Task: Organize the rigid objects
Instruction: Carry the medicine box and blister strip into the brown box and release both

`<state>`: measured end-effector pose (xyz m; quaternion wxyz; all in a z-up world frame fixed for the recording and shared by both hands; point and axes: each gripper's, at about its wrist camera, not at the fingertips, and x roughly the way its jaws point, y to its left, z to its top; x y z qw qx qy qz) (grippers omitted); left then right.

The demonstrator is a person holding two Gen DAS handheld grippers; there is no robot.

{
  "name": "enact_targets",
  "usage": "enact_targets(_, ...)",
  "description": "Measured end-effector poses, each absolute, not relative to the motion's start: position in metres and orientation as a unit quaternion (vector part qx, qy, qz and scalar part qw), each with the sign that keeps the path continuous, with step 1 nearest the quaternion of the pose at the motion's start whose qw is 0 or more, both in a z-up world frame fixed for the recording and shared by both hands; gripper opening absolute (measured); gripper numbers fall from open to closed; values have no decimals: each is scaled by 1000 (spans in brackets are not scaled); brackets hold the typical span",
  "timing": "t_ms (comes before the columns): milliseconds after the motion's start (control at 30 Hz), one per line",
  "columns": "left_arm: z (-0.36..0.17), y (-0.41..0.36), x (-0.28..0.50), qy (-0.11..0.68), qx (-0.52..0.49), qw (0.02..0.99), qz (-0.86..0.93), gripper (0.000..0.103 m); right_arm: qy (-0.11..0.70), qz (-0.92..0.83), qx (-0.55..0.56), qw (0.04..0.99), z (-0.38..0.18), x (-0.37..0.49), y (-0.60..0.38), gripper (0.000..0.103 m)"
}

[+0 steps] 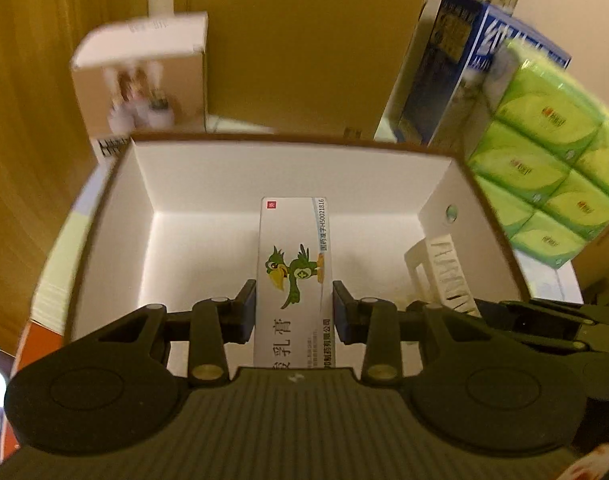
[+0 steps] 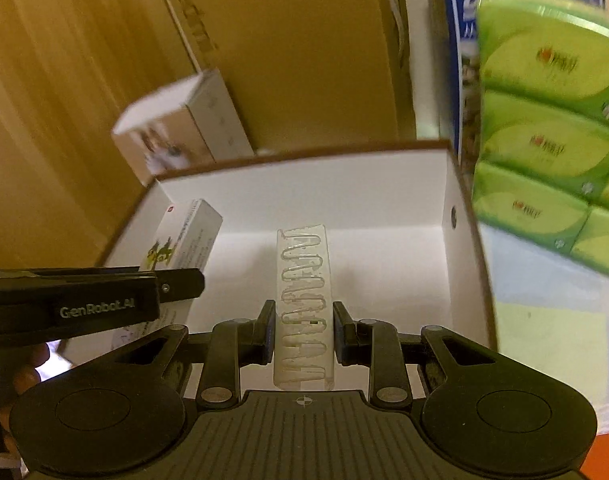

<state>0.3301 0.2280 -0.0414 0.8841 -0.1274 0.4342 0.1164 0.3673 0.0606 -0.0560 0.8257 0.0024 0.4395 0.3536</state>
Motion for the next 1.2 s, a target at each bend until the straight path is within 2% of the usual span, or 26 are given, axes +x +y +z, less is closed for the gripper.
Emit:
enact_targets(333, -78, 237, 351, 467, -151, 866, 97, 33, 479, 330, -11, 813, -87, 379, 73, 25)
enact_targets(500, -74, 241, 350, 463, -135, 870, 101, 48, 473, 327, -10, 818, -90, 382, 75, 26)
enact_targets(600, -72, 242, 345, 466, -121, 870, 104, 50, 468, 329, -22, 820, -89, 380, 74, 32)
enact_targets(667, -70, 241, 339, 466, -112, 871, 106, 50, 466, 332, -26, 820, -88, 377, 73, 46)
enact_targets(700, -69, 241, 337, 466, -109, 872, 106, 50, 465, 331, -25, 821, -87, 376, 72, 48)
enact_targets(1200, -33, 214, 304, 447, -77, 884, 109, 50, 435, 348, 1, 830, -53, 351, 40, 51)
